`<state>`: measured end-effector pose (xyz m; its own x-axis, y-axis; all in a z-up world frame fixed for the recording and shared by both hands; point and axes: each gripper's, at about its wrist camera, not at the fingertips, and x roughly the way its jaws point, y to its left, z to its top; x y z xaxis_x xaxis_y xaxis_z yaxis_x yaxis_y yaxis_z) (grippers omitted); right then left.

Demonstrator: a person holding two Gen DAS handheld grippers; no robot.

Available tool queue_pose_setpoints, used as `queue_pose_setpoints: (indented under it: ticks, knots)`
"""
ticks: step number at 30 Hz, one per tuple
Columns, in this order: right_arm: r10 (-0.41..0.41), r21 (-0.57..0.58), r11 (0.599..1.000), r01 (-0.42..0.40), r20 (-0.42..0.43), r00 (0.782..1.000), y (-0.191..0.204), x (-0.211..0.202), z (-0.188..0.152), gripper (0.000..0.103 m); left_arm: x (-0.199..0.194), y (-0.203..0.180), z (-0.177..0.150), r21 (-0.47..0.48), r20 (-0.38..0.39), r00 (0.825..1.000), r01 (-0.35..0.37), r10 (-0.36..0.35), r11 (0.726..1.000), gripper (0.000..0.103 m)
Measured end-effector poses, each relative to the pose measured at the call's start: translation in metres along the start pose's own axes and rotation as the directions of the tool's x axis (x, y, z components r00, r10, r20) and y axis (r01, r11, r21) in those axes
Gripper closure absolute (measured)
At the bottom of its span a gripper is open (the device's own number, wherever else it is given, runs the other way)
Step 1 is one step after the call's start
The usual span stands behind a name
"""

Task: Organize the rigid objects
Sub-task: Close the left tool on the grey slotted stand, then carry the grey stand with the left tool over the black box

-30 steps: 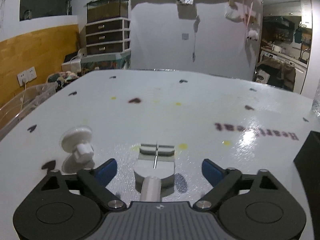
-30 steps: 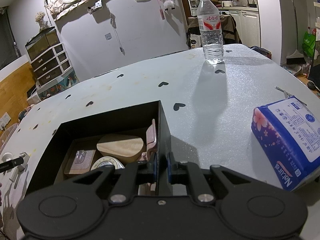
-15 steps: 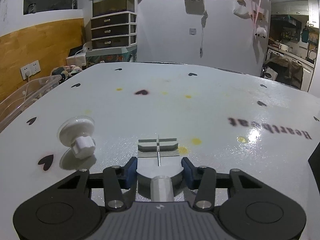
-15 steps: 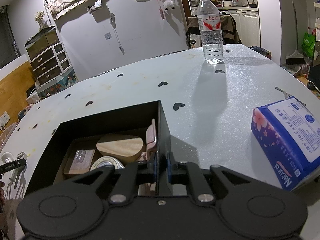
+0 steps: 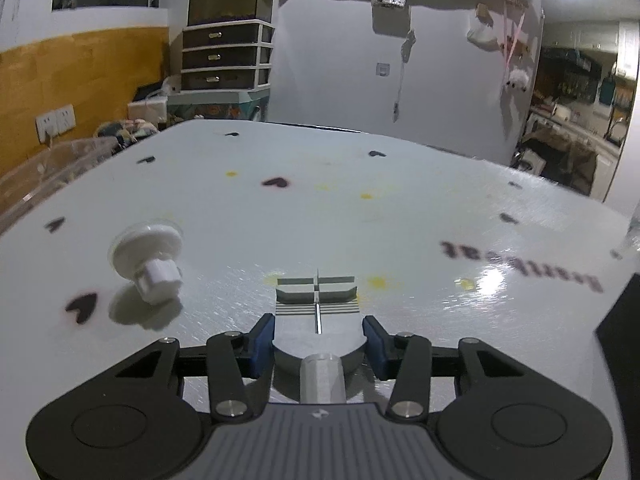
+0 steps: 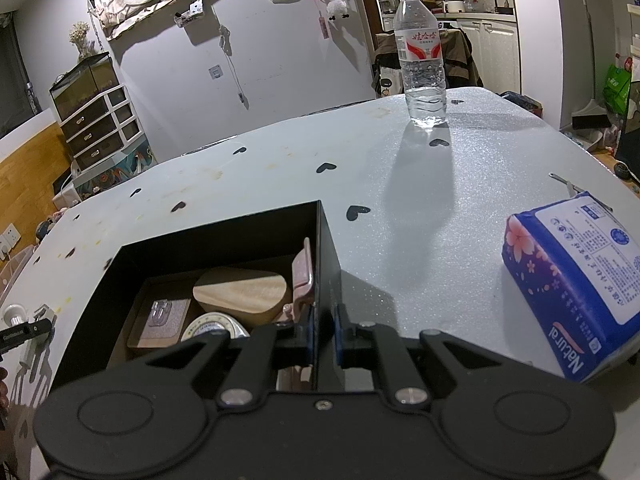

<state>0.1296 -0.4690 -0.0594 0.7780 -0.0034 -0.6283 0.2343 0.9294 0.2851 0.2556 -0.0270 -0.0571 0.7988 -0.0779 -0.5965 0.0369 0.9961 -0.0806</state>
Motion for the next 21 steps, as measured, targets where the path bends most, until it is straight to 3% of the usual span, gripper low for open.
queue_pose_setpoints:
  ticks: [8,13,17,21]
  knots:
    - [-0.001,-0.001,1.0,0.001,0.001,1.0,0.001,0.0,0.0,0.093,-0.017,-0.018,0.003,0.01,0.033,0.997,0.064,-0.064,0.998,0.055]
    - [-0.001,-0.001,1.0,0.001,0.001,1.0,0.001,0.0,0.0,0.093,-0.043,-0.041,0.017,0.049,0.109,0.982,0.152,-0.156,0.987,0.055]
    - [-0.001,-0.001,1.0,0.001,0.001,1.0,0.001,0.0,0.0,0.093,-0.063,-0.071,0.027,0.105,0.153,0.949,0.263,-0.277,0.959,0.055]
    - [-0.001,-0.001,1.0,0.001,0.001,1.0,0.0,0.0,0.0,0.093,-0.077,-0.112,0.025,0.202,0.129,0.893,0.402,-0.431,0.893,0.055]
